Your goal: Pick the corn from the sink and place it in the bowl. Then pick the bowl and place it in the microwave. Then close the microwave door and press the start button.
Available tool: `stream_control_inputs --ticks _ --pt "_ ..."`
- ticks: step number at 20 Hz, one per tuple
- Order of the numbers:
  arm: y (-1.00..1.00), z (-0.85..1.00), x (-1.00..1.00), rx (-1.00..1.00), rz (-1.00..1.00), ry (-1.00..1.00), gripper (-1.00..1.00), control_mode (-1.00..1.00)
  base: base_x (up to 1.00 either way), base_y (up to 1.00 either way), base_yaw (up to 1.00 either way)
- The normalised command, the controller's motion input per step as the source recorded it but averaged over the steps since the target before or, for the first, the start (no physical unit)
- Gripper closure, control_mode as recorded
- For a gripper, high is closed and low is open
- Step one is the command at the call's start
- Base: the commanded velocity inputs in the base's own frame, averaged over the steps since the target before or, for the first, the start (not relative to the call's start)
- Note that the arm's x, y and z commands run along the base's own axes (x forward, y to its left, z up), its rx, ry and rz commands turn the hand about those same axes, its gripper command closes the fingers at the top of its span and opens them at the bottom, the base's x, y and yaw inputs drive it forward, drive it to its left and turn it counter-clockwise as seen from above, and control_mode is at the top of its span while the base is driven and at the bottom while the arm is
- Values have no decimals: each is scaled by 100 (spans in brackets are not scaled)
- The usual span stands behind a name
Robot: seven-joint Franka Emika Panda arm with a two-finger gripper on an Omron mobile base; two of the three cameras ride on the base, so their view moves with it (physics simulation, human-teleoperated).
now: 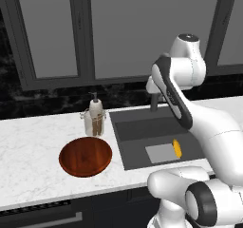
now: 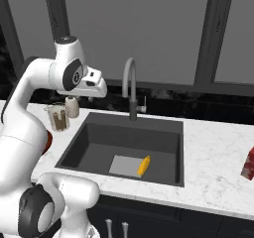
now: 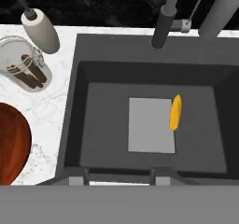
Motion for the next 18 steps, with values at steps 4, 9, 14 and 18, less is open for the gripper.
stream_control_inputs --ticks 4,9,14,18 --pt "0 0 -41 0 0 0 -100 -100 0 0 0" --pt "-31 -31 -98 -6 0 13 -100 -100 0 0 0" --pt "-45 -76 -54 -2 -1 21 -100 -100 0 0 0" --pt "-59 -58 11 0 -10 1 -100 -100 0 0 0"
